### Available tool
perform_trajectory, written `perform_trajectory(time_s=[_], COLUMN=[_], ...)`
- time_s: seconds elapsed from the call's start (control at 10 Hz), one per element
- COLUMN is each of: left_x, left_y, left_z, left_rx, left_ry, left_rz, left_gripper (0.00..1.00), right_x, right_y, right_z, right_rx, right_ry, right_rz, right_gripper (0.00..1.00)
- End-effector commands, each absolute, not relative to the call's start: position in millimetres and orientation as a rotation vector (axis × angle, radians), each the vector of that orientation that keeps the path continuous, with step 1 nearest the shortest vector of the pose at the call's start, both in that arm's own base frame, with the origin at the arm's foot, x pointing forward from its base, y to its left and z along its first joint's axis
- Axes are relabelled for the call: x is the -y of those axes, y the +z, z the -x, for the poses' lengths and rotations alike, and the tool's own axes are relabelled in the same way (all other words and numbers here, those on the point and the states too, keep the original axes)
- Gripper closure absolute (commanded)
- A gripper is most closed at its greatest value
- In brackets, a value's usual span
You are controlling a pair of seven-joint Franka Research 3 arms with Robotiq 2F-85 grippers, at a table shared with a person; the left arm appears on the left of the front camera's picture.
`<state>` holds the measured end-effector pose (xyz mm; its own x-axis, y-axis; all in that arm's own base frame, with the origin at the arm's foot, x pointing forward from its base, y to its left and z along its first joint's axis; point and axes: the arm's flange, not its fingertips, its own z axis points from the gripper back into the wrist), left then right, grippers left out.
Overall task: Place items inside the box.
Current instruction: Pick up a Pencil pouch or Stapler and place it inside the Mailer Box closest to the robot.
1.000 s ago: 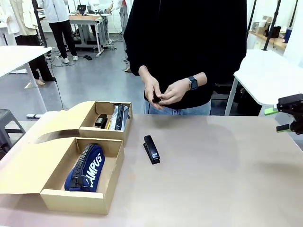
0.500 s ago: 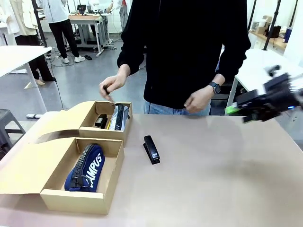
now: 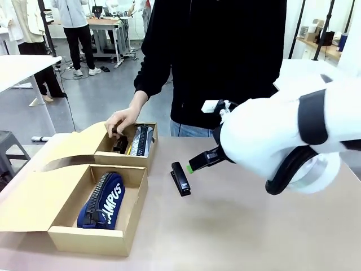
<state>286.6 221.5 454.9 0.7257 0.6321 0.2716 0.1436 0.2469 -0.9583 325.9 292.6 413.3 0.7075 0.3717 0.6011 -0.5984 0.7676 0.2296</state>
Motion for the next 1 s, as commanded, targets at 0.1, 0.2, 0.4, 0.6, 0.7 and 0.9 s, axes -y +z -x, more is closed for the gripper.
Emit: perform_trajectory(time_s=[0.1,0.2,0.4,0.6,0.7,0.9], left_x=[-220,-220,-220,-220,-220,-220], left_y=[455,455,455,455,455,455], left_z=[-287,-287,-287,-287,-287,-287], left_rx=[0.758,0.758,0.758,0.758,0.758,0.758], left_ry=[0.361,0.361,0.361,0.361,0.361,0.361], left_rz=[1.316,1.316,1.316,1.316,1.316,1.316], left_gripper=[0.00,0.00,0.00,0.00,0.00,0.00], right_x=[-293,-329,-364,-390,-399,-413], right_y=[413,411,408,398,391,375], right_z=[-326,-322,-349,-379,-391,-414], right_rx=[0.562,0.434,0.357,0.282,0.272,0.223], right_ry=[0.558,0.819,0.887,0.866,0.840,0.789], right_rz=[-0.432,-0.382,-0.367,-0.320,-0.299,-0.273], right_gripper=[0.00,0.00,0.00,0.00,0.00,0.00])
